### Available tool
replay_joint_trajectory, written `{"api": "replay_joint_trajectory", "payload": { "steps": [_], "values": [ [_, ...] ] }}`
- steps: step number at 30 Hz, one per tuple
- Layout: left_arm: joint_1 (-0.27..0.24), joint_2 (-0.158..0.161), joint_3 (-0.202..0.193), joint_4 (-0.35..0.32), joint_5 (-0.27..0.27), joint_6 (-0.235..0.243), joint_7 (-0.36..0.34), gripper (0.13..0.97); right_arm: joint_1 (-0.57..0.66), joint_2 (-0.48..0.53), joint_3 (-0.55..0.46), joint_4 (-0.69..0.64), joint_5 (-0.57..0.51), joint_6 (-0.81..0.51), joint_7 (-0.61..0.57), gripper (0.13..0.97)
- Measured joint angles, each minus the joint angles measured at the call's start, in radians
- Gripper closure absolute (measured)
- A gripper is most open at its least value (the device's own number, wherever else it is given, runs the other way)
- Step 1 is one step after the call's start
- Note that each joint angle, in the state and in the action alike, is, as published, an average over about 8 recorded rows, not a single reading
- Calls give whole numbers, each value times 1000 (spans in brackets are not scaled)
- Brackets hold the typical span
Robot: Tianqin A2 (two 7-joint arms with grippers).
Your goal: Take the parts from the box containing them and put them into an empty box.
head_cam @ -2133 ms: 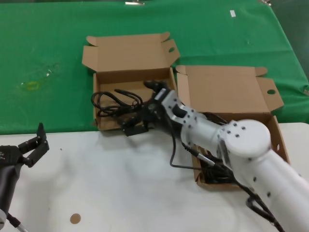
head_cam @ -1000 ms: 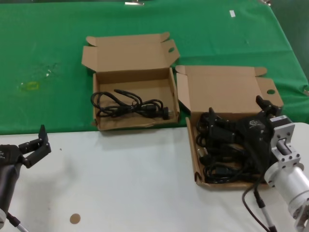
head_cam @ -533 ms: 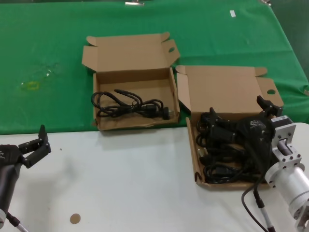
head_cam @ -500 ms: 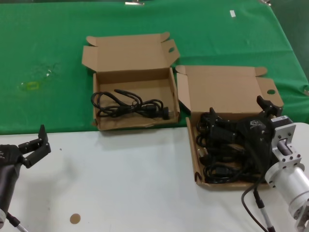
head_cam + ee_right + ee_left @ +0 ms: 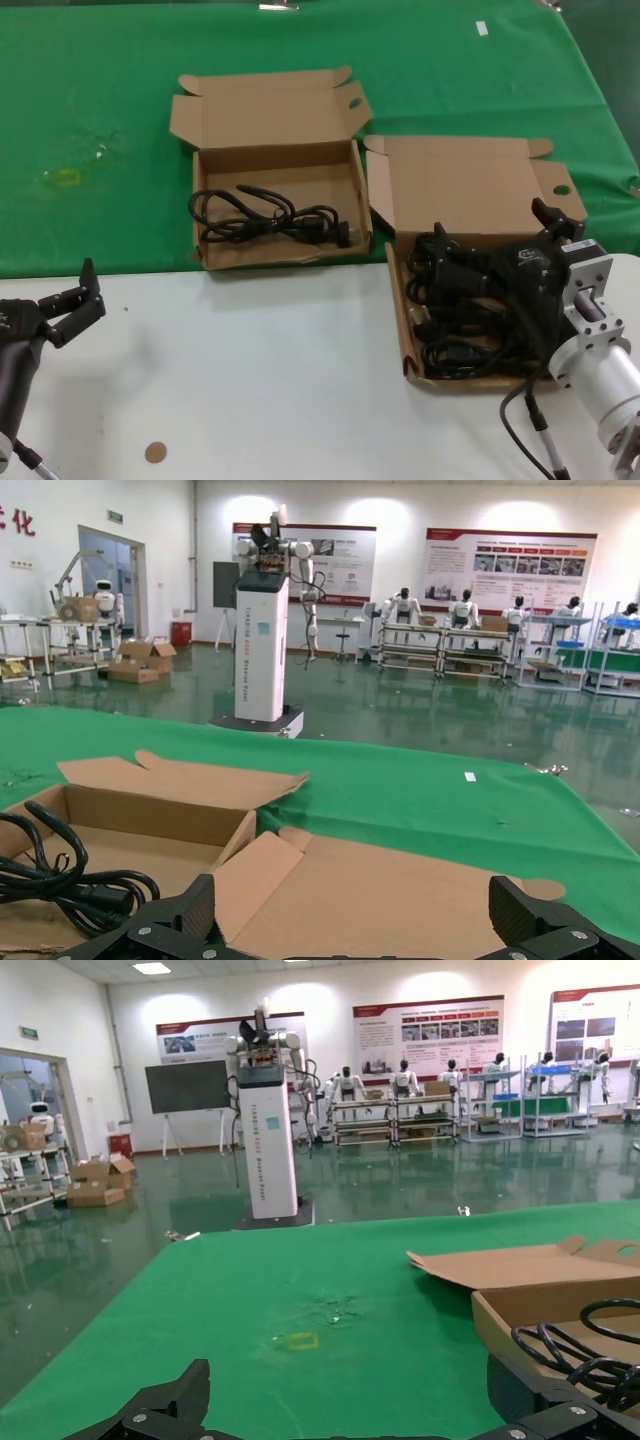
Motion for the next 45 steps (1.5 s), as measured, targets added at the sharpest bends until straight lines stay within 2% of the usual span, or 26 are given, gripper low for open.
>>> {"api": "replay_joint_trajectory", "payload": {
  "steps": [45],
  "values": [
    [0, 0, 0, 0, 0, 0, 0, 132, 0, 0, 0, 0, 0, 0, 0, 129]
  ]
}}
